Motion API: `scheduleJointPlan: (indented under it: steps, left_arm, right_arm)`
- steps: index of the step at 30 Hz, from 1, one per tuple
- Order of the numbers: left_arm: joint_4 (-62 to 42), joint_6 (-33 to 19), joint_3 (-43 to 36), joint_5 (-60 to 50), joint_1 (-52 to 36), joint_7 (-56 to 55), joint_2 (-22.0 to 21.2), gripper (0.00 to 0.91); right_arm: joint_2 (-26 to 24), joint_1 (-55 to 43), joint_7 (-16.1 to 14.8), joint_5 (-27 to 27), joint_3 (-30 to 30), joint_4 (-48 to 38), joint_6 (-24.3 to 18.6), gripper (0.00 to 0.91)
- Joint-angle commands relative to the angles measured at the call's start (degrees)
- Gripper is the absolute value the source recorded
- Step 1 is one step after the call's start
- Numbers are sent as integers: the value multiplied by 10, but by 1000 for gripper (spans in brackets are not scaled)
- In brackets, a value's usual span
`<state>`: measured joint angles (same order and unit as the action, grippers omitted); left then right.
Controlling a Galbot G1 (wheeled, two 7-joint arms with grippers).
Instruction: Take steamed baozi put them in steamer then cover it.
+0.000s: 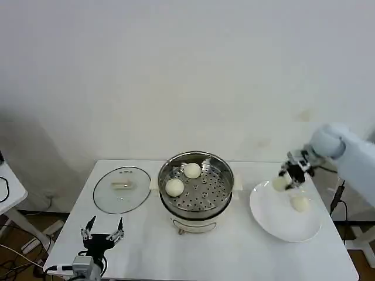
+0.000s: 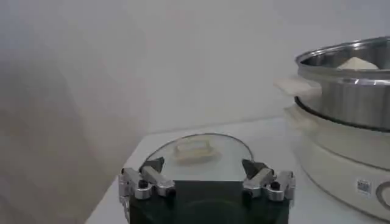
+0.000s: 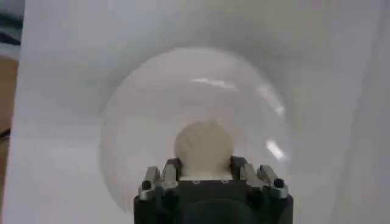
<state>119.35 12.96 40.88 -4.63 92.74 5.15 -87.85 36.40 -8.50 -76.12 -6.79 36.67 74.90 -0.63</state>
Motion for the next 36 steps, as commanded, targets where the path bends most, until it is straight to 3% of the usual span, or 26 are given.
scheduleJointPlan:
  steps: [1, 6, 11, 14, 16, 24, 29, 36]
  left_arm:
    - [1, 1, 7, -1, 2, 0, -1, 907]
    - [-3, 0, 8, -6, 1, 1, -4, 907]
    - [-8, 1, 10, -7, -2, 1, -7, 907]
    - [-8, 1, 9, -10, -1, 2, -9, 907]
    - [-7, 0, 9, -11, 0, 3, -8, 907]
    - [-8, 1, 16, -10, -1, 6, -1, 907]
    - [-10, 0, 15, -9, -2, 5, -4, 907]
    - [-18, 0, 16, -8, -9, 4, -6, 907]
  right_arm:
    - [54, -103, -11, 126, 42, -2, -156, 544]
    - [52, -125, 24, 140, 105, 54, -215, 544]
    - [61, -145, 25, 134, 128, 119, -215, 544]
    - [82, -165, 34, 96, 149, 137, -233, 544]
    - [101, -193, 50, 50, 176, 131, -265, 544]
    - [172, -192, 100, -13, 214, 70, -325, 544]
    - [206, -167, 100, -61, 221, 59, -341, 544]
    - [260, -137, 104, -80, 235, 40, -345, 544]
